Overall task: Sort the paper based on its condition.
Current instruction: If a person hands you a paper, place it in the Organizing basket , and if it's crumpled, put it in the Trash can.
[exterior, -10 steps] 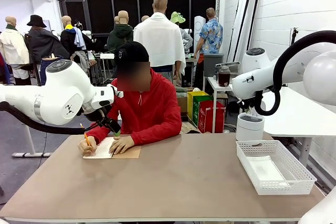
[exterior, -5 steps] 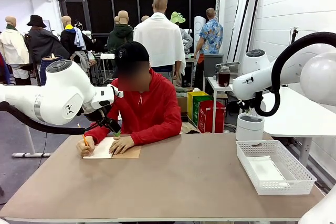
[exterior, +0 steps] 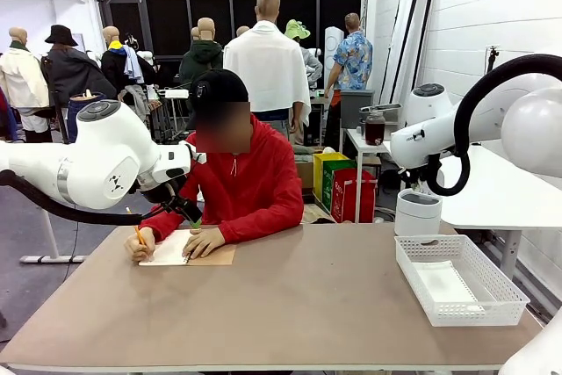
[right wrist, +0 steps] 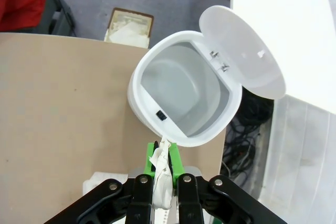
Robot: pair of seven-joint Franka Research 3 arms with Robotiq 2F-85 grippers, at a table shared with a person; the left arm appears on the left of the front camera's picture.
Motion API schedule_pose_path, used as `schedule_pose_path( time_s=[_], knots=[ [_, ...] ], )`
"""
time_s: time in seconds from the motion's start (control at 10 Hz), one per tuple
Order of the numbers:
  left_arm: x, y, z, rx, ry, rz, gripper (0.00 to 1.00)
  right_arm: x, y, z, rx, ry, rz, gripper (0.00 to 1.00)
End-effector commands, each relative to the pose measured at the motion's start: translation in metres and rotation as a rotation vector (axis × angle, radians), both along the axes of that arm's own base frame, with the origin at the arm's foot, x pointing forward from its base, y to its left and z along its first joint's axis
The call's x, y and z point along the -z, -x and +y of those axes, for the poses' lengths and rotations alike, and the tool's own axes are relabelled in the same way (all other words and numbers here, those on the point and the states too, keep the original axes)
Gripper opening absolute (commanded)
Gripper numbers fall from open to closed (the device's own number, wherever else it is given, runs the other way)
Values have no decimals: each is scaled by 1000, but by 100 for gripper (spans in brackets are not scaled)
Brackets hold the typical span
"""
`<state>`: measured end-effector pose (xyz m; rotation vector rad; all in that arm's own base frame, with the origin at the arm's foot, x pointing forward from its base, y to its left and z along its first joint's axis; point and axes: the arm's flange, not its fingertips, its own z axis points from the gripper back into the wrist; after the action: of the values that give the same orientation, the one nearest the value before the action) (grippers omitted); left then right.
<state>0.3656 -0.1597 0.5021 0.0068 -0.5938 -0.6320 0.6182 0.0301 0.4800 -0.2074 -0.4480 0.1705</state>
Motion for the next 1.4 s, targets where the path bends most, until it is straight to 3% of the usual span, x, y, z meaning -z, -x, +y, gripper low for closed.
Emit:
schedule_pose_path(
  time_s=[0.0,0.6,1.2,1.3],
  knots=[
    [1,-1,1,6,0,-3,100,8,-21,0,59,21,-54,8],
    [1,-1,1,6,0,-3,100,38,-61,-5,145,89,-106,8],
    [1,-1,1,6,0,-3,100,49,-73,-4,151,95,-89,8],
    [1,-1,1,6,0,-3,100,50,-75,-5,151,94,-76,26]
  ],
)
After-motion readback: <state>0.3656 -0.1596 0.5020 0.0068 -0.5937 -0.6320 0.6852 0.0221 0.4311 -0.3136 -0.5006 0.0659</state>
